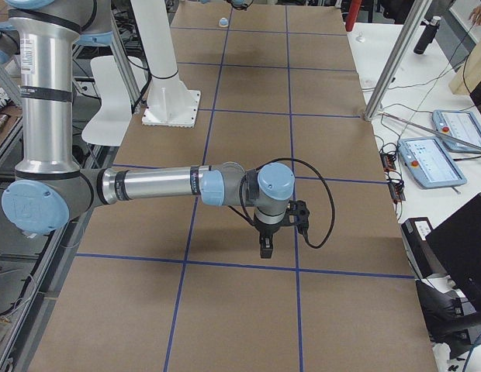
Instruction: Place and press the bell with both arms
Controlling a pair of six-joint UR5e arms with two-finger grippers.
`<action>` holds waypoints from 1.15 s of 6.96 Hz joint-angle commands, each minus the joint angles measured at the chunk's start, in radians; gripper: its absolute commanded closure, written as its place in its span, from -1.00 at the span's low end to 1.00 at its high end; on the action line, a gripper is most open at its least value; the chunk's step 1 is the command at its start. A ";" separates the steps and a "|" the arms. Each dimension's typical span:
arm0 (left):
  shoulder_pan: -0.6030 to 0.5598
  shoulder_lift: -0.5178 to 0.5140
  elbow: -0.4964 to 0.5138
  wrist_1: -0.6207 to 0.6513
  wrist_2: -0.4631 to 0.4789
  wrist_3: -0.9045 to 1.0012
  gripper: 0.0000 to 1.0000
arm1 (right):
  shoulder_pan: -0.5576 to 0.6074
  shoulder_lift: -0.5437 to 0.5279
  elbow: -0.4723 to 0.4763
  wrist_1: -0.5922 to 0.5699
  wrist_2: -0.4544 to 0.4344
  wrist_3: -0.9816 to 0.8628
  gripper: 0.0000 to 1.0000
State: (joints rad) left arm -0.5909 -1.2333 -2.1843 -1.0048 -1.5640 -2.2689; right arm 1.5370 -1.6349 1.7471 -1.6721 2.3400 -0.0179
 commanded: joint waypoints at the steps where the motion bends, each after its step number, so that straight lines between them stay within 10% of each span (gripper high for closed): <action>1: 0.101 0.005 0.091 0.026 -0.025 -0.260 -1.00 | 0.000 0.001 0.000 0.002 -0.001 -0.001 -1.00; 8: 0.230 -0.060 0.346 -0.070 -0.120 -0.457 -1.00 | -0.002 0.003 -0.009 0.000 -0.013 -0.008 -1.00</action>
State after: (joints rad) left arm -0.3614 -1.2812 -1.8808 -1.0412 -1.6880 -2.7295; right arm 1.5355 -1.6332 1.7381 -1.6726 2.3272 -0.0258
